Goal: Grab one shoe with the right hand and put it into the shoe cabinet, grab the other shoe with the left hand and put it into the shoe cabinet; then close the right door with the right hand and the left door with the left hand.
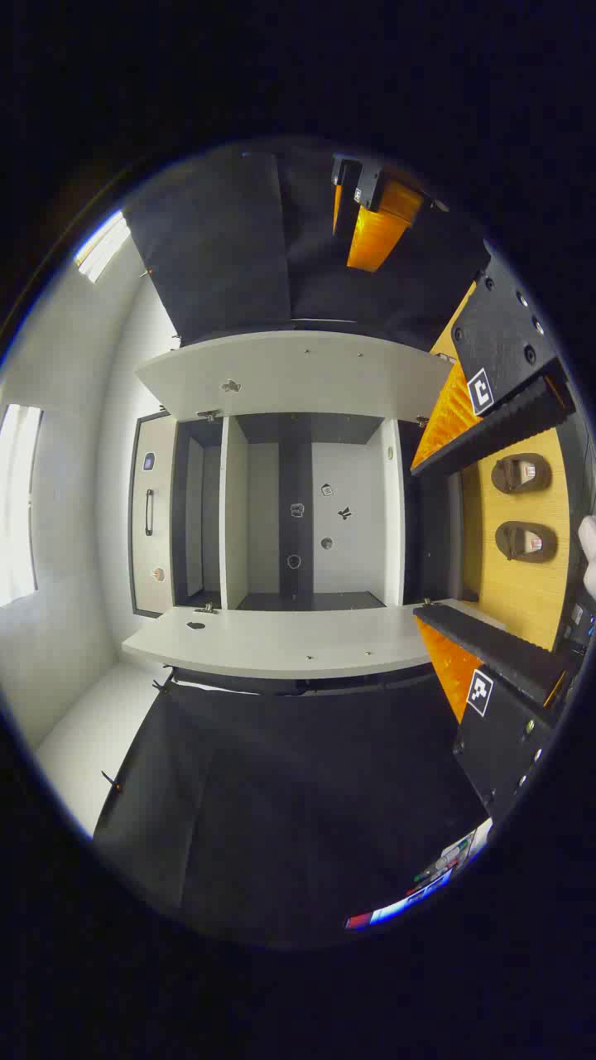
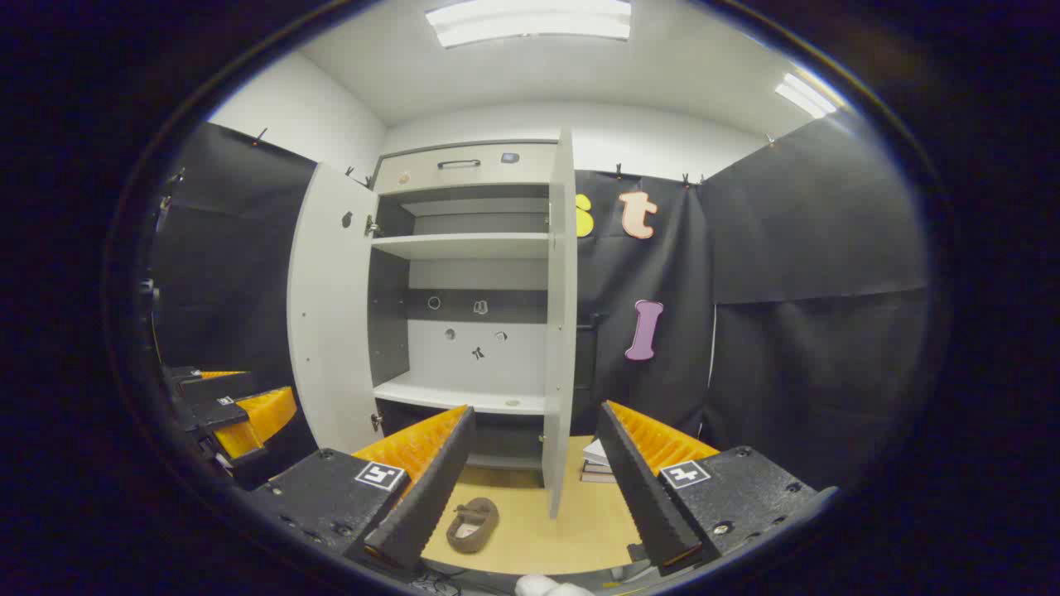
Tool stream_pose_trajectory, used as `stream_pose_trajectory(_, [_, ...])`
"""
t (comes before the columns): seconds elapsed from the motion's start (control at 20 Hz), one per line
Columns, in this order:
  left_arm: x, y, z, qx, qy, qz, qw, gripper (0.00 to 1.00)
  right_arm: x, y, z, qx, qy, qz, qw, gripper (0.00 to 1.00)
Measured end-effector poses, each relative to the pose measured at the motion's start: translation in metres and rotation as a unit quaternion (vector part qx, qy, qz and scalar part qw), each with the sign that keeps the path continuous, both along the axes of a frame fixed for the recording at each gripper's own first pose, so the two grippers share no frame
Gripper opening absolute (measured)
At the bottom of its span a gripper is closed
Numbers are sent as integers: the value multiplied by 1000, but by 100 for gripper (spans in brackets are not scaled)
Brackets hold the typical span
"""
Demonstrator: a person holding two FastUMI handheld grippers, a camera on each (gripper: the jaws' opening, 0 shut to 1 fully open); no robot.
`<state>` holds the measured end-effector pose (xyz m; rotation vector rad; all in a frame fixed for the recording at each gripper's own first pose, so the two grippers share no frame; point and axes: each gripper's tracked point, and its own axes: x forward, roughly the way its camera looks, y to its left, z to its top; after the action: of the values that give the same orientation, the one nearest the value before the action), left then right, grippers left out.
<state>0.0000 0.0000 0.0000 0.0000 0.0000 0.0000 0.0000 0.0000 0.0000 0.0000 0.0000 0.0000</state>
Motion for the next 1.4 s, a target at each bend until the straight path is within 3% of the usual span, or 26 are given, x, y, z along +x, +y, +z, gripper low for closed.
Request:
stream_pose_trajectory(0.05, [1,-3,1,0,0,-2,1000,95,-1,-1,1,-1,-2,-2,1000,97])
stream_pose_trajectory(0.1, [2,-5,1,0,0,-6,1000,100,-2,-1,2,-2,-4,-3,1000,97])
stream_pose_trajectory(0.15, [4,-7,0,0,1,-9,1000,95,-3,-2,2,-2,-5,-5,1000,97])
stream_pose_trajectory(0.45, [5,-14,3,-1,-2,-18,1000,95,-4,-4,1,-2,-3,-10,1000,97])
stream_pose_trajectory(0.5, [5,-13,3,0,-2,-18,1000,100,-4,-4,1,-1,-4,-11,1000,97])
stream_pose_trajectory(0.55, [5,-12,3,-1,-2,-17,1000,95,-5,-3,1,-1,-4,-11,1000,97])
stream_pose_trajectory(0.6, [5,-11,3,-1,-2,-16,1000,100,-4,-3,2,0,-5,-12,1000,97])
stream_pose_trajectory(0.7, [5,-8,4,3,0,-16,1000,95,-4,-3,3,1,-6,-13,1000,97])
stream_pose_trajectory(0.9, [3,-1,4,7,0,-9,1000,95,-4,-1,4,2,-9,-14,1000,97])
stream_pose_trajectory(0.95, [2,0,4,4,0,-8,1000,100,-3,0,2,2,-8,-14,1000,97])
stream_pose_trajectory(1.0, [2,4,4,4,0,-6,1000,95,-2,0,3,2,-8,-15,1000,97])
stream_pose_trajectory(1.4, [-5,32,0,15,3,12,1000,95,8,20,-24,-7,20,-7,1000,97])
